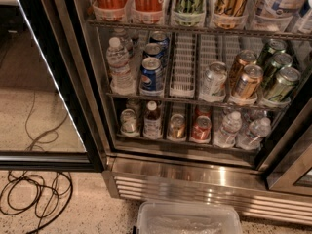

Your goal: Pick blue plastic bottle from top shelf of fridge

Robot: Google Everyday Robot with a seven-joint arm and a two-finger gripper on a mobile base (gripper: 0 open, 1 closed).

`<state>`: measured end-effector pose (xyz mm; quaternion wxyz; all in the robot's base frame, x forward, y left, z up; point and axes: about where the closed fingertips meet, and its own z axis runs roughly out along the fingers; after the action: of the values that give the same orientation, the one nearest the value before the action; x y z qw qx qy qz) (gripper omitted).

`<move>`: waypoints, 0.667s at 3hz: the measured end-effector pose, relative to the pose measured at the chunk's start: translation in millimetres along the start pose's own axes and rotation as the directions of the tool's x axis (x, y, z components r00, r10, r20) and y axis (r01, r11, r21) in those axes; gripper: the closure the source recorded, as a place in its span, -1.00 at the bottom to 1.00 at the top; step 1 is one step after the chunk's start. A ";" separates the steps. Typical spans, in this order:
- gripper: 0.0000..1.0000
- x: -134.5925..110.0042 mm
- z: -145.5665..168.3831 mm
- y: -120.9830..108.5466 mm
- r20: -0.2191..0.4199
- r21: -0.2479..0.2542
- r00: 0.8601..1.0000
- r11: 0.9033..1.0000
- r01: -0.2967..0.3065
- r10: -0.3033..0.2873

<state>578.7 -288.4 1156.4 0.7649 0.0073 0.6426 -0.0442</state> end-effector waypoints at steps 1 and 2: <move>1.00 -1.4 -12.2 17.7 -0.060 -0.103 0.996 0.993 -0.066 0.060; 1.00 13.1 -30.3 28.3 -0.157 -0.190 0.985 0.977 -0.096 0.066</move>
Offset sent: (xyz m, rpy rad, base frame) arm -0.0725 0.0235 -0.0811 0.0674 0.3000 0.3613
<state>553.3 -259.0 1137.0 0.7127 -0.0389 0.6984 0.0517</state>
